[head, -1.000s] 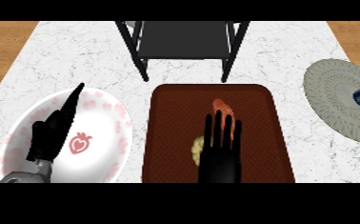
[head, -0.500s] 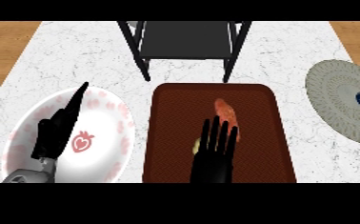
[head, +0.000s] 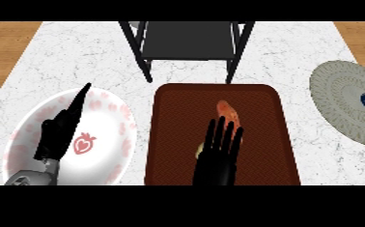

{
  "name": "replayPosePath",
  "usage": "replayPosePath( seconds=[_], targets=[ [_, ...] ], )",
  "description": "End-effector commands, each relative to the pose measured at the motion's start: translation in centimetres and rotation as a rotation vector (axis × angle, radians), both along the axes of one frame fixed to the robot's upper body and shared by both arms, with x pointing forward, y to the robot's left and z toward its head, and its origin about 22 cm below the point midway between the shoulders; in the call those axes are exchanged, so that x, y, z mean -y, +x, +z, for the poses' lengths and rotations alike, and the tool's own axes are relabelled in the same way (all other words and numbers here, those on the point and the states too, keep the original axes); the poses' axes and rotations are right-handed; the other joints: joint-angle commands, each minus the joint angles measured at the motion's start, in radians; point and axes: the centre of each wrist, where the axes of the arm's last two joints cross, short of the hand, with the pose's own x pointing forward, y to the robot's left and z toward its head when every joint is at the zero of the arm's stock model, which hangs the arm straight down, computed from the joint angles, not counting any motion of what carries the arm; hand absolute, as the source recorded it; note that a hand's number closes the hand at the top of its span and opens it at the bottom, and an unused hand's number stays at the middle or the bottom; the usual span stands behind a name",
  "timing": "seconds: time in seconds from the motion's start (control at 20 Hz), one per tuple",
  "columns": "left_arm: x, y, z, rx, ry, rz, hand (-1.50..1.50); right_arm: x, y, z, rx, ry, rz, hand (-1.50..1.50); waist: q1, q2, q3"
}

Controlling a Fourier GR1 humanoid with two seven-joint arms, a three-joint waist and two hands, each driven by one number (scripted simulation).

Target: Pick the squash from the tray and place it in the tiered shelf

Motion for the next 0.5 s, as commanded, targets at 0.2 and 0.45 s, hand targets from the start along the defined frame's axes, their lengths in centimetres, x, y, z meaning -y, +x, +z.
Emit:
replayPosePath(
  seconds=[0.2,0.45],
  targets=[
    [1.5,-1.3,-3.0,-0.108,-0.06,-0.029,0.0,-0.4,0.3,-0.2,0.041,-0.103,-0.223,-1.5,-0.002,0.011,-0.016],
    [2.2,-0.8,-3.0,-0.112,-0.057,-0.033,0.0,-0.1,1.3,-0.6,0.035,-0.117,-0.234,-1.5,-0.002,0.014,-0.016]
  ],
)
